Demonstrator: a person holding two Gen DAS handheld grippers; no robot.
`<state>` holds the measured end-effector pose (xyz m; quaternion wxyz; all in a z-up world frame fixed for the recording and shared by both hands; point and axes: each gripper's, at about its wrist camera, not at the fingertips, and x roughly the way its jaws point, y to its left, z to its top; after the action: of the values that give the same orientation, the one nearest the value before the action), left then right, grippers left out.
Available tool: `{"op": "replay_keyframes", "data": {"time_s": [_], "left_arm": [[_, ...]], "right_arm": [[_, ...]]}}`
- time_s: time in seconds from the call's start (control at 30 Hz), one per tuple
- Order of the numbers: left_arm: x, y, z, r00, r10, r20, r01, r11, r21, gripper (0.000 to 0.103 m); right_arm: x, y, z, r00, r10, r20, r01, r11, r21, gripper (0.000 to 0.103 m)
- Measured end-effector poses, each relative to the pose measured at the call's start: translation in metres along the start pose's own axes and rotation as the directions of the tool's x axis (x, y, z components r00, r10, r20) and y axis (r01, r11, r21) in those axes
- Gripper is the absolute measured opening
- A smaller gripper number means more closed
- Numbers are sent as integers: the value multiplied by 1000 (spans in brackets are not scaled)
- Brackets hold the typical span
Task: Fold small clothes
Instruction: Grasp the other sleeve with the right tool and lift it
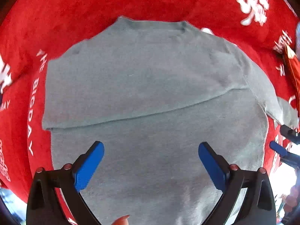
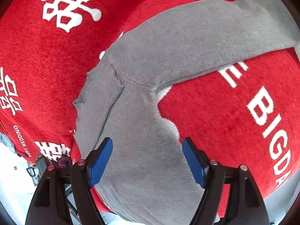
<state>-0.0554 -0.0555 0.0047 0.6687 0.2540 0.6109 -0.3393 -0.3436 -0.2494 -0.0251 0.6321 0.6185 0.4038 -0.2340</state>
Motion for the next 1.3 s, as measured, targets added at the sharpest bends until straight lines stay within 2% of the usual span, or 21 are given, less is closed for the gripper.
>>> {"op": "replay_keyframes", "data": {"time_s": [0.13, 0.3, 0.47, 0.7, 0.83, 1.07, 1.23, 1.3], "left_arm": [[1, -15, 7, 1000, 26, 4, -26, 1000, -1, 101], [13, -37, 15, 999, 6, -36, -4, 999, 33, 101], [16, -64, 19, 1000, 7, -29, -5, 998, 64, 101], [22, -109, 28, 1000, -12, -16, 13, 995, 96, 101], [25, -130, 31, 1000, -21, -16, 22, 993, 115, 101], [25, -151, 32, 1000, 4, 5, -5, 992, 126, 101], [30, -148, 37, 1000, -31, -6, 31, 997, 67, 101], [33, -144, 37, 999, -43, -20, 44, 998, 50, 101]], "right_arm": [[-8, -11, 4, 1000, 11, 17, -12, 1000, 19, 80], [-23, -36, 14, 998, 5, 55, -9, 998, 63, 80], [-48, -76, 29, 992, -3, 128, -16, 988, 151, 80], [-87, -156, 51, 958, -31, 286, -78, 929, 361, 80], [-95, -184, 63, 941, -25, 339, -131, 893, 431, 80], [-93, -202, 84, 918, 43, 394, -239, 853, 464, 80], [-91, -202, 95, 888, 97, 449, -329, 818, 472, 80], [-91, -205, 98, 870, 131, 476, -380, 793, 476, 80]]}}
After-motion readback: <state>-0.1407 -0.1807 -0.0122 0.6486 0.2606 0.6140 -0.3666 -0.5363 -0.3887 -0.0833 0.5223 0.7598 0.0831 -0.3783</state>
